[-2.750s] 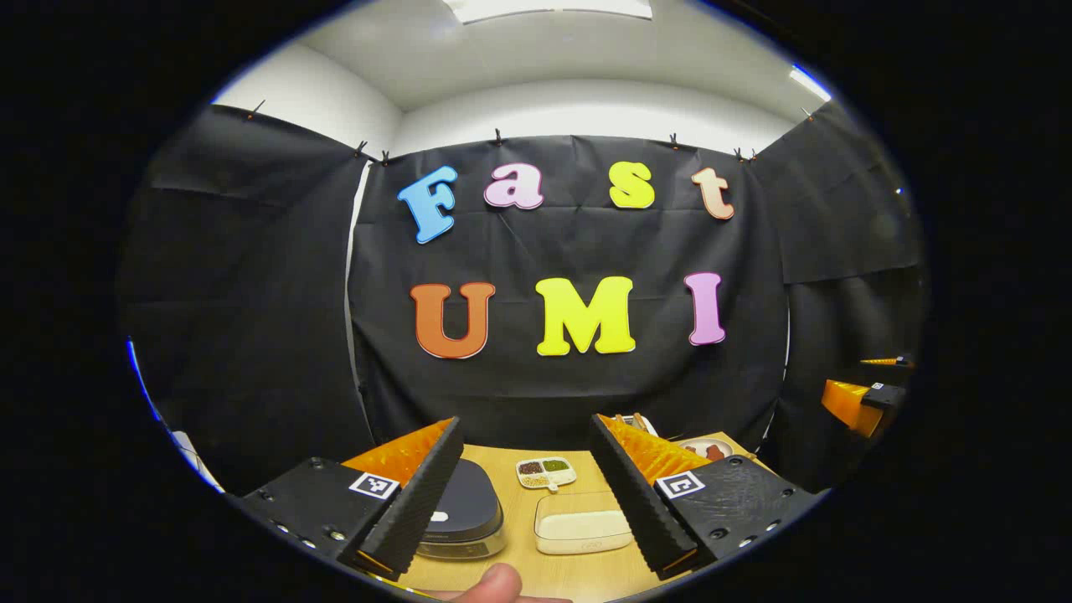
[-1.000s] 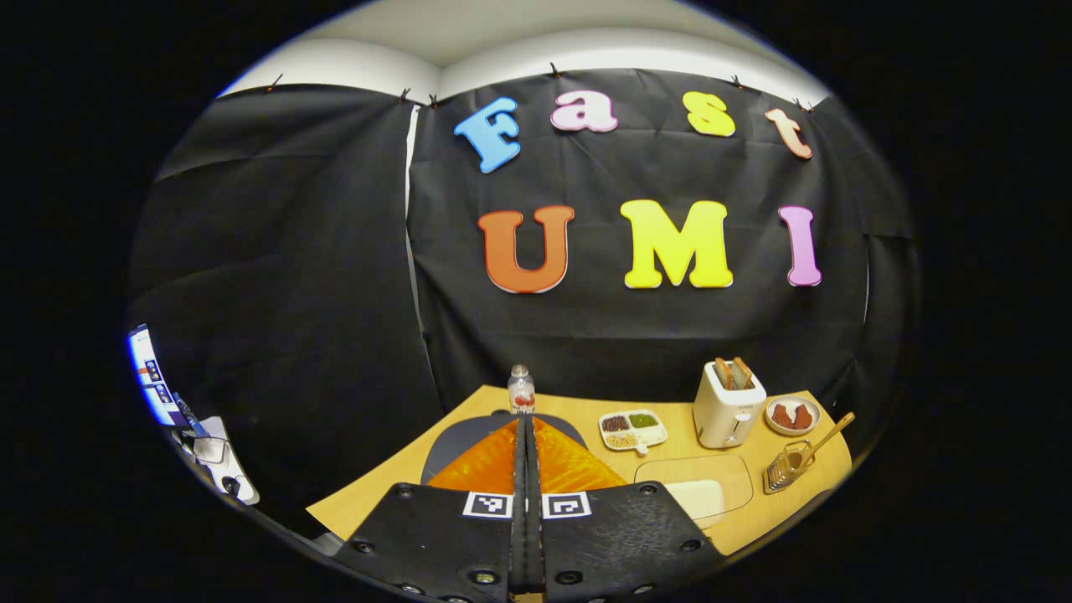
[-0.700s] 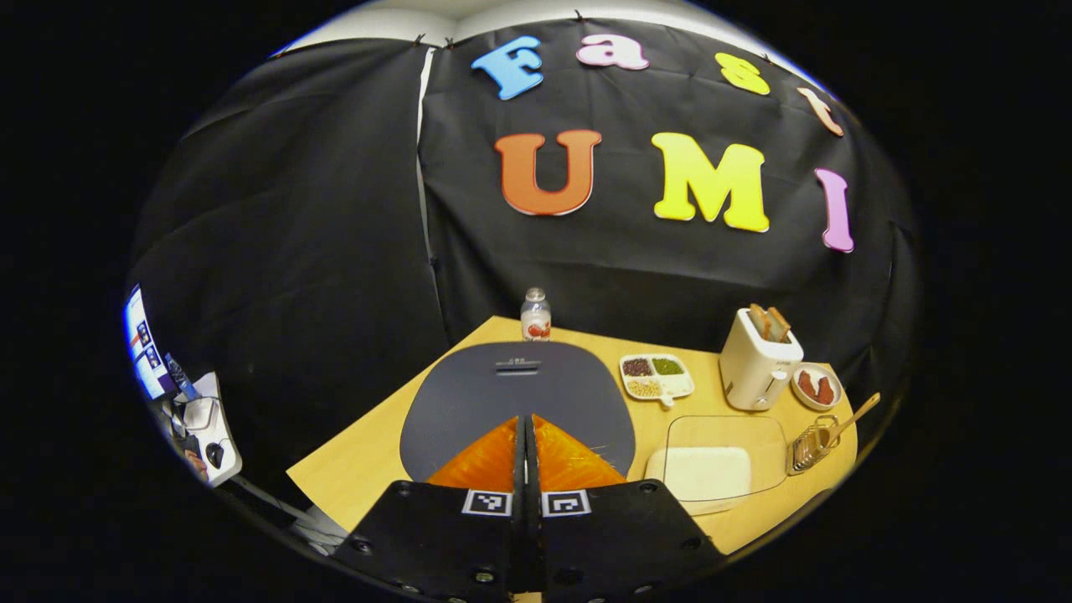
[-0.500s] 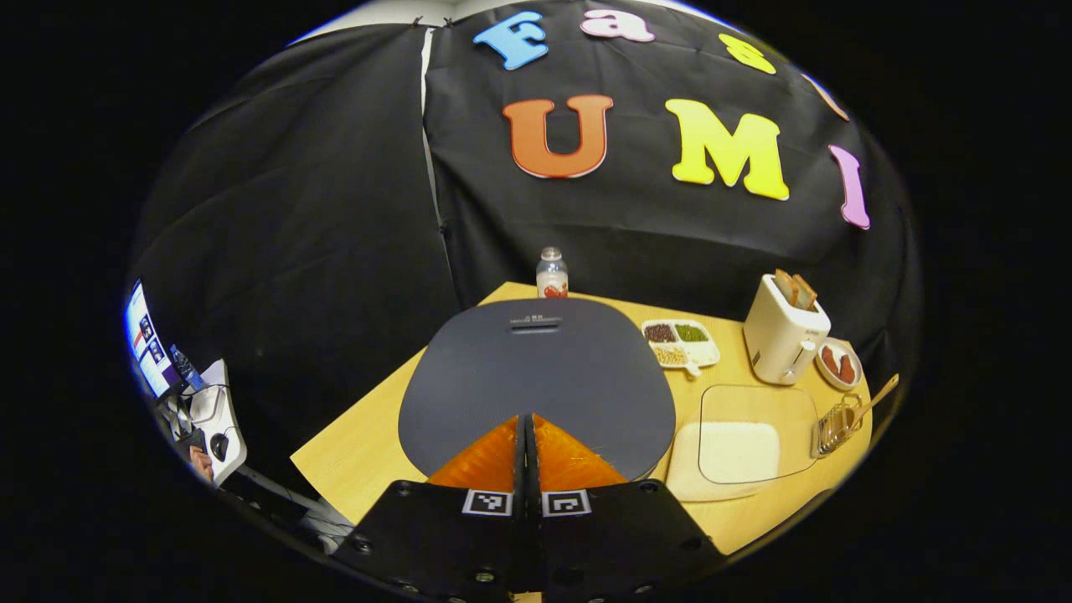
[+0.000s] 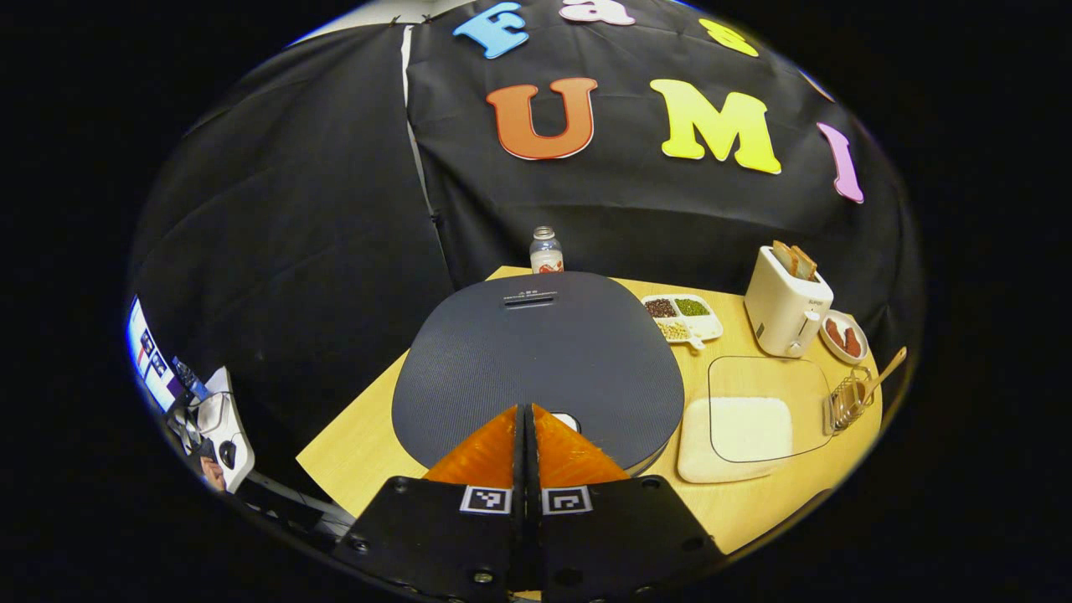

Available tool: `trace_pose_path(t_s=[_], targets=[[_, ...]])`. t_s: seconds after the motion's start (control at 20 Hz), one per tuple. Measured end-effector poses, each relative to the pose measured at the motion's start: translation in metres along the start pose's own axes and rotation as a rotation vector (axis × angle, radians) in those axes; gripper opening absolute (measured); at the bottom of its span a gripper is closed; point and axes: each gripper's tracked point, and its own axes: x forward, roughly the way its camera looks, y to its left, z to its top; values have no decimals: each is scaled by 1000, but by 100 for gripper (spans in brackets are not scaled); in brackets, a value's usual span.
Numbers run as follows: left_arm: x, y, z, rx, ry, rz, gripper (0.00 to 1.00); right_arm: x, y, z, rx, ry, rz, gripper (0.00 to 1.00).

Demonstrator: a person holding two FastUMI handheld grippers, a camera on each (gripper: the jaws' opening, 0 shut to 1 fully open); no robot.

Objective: Close the left gripper, press the button to open the rice cooker; take a wooden spoon from the chopstick holder with the right hand, scoop a spoonful of rice and pour it into the rice cooker, then put the wooden spoon back into the chopstick holder.

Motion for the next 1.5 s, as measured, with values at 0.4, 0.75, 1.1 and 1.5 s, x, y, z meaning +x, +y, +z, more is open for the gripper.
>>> trace_pose_path(t_s=[0.4, 0.75, 1.1, 1.5], targets=[[1, 2, 4, -32, 11, 1, 0, 0, 3, 0, 7, -11, 6, 100], [-36, 16, 115, -27, -401, 30, 1, -9, -13, 8, 22, -84, -28, 100], [-115, 13, 185, -53, -594, -27, 0, -18, -26, 22, 42, -164, -57, 100], [-162, -21, 187, -32, -683, -192, 68, -10, -29, 18, 42, -164, -68, 100]])
